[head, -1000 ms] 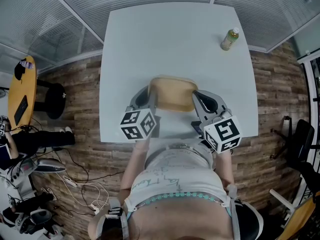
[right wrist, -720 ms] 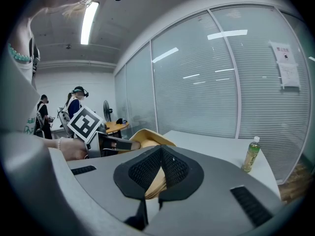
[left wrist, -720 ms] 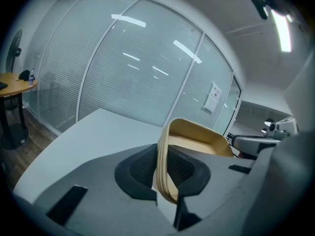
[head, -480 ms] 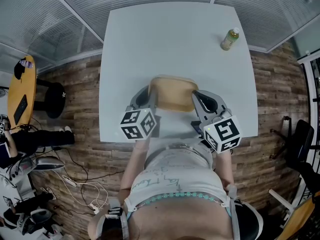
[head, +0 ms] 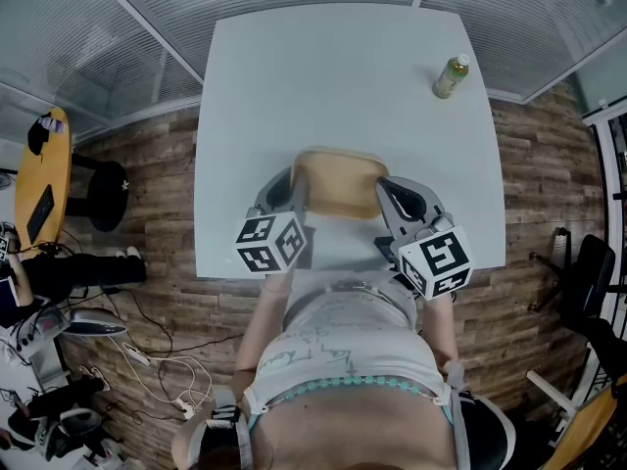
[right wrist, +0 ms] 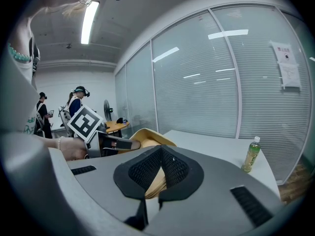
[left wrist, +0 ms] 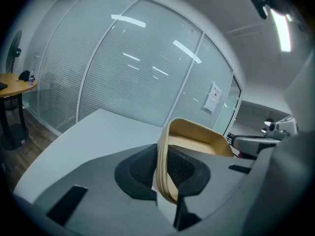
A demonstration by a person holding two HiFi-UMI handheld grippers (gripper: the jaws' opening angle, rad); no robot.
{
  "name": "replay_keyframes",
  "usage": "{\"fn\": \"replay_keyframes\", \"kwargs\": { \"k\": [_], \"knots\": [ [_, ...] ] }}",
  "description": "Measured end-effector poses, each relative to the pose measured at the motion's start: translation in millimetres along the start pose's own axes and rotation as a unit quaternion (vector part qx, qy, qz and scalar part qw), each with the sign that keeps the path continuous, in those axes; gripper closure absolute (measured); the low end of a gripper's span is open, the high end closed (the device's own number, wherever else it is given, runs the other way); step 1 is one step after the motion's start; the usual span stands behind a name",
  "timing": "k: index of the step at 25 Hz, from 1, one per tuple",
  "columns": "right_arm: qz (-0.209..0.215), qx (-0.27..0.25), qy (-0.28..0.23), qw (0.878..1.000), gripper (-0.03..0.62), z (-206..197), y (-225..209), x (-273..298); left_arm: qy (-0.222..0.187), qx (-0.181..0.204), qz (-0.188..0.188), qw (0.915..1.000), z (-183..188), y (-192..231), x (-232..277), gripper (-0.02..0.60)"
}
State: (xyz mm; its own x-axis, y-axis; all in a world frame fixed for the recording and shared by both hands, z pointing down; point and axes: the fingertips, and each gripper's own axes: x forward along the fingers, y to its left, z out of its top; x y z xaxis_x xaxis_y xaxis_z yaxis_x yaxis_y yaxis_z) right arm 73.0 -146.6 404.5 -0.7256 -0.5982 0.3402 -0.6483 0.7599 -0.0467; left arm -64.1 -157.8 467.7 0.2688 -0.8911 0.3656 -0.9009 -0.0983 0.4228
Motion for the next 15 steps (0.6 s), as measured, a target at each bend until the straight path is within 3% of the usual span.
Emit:
{"fn": "replay_keyframes", "kwargs": {
  "k": [15],
  "knots": [
    [-0.005, 0.007, -0.011, 1.000, 0.594, 0.1, -1.9, -0.6, 0.000, 0.000, 0.000, 1.0000, -2.2, 0.0, 0.2, 0.549]
  ]
}}
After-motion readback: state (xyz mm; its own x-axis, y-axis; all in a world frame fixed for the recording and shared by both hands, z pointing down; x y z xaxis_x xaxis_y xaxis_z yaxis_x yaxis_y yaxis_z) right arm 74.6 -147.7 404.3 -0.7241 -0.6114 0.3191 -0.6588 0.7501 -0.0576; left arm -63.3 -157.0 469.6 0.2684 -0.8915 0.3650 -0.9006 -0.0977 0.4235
